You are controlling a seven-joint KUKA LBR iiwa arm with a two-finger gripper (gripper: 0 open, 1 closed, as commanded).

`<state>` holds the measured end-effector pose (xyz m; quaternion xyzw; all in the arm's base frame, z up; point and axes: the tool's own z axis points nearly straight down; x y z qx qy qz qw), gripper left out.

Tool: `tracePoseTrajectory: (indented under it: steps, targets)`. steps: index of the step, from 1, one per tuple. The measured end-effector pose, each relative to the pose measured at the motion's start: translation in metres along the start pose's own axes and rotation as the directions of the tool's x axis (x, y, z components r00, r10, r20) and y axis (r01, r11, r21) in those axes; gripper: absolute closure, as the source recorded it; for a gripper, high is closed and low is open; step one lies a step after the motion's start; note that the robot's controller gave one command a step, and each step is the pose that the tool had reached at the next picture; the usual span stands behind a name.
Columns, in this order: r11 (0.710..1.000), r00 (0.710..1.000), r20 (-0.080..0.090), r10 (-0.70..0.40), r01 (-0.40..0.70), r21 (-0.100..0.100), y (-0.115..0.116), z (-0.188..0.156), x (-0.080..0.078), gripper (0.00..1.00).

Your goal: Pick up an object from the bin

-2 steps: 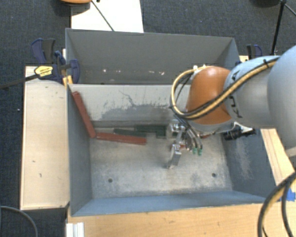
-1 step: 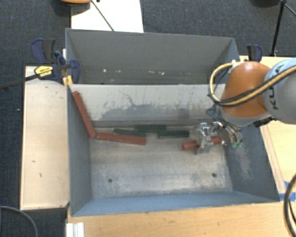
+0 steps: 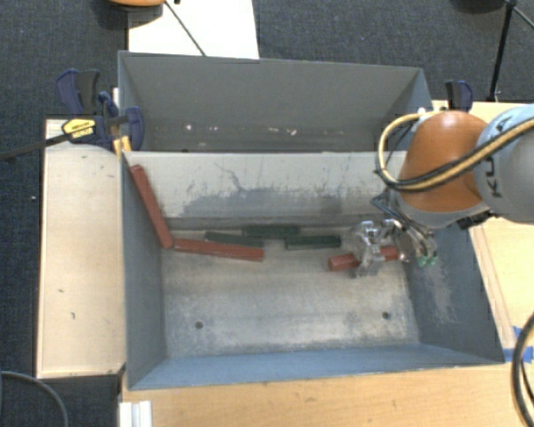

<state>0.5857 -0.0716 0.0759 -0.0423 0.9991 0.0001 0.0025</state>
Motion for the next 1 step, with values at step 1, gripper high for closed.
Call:
tracePoseTrajectory:
  steps: [1]
  targets:
    - [1.000,1.000,-0.002,0.029,-0.029,0.000,-0.0197,-0.1307,0.0174,1.00]
